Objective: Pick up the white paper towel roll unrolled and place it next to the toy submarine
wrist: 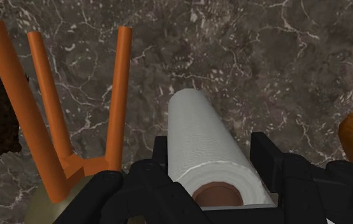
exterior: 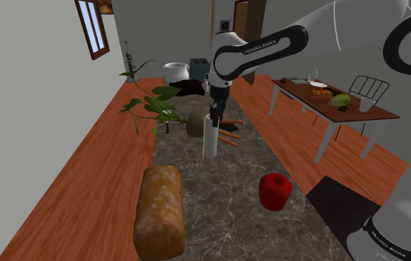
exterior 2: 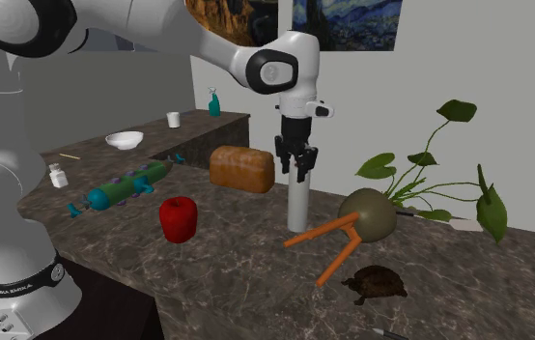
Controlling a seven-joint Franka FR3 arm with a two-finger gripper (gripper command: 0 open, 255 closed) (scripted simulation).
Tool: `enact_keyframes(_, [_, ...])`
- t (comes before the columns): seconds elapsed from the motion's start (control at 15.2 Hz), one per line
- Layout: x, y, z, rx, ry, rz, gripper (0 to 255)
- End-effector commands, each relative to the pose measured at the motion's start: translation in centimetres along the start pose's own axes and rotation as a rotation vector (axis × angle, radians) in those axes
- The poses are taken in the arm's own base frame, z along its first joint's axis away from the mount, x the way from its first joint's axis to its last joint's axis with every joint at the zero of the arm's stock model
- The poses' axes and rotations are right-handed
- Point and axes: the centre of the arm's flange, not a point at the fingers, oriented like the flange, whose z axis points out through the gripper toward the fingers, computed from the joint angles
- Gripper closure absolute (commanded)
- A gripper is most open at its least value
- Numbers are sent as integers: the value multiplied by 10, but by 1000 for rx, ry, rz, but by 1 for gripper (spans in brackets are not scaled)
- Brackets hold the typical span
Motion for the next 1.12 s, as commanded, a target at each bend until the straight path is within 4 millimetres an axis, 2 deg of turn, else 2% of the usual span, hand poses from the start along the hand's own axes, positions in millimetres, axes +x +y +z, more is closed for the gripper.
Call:
enact_keyframes(0.0, [-1,0,-9,0,0,0,255])
enact_keyframes(1.06, [0,-2,-94,0,0,0,255])
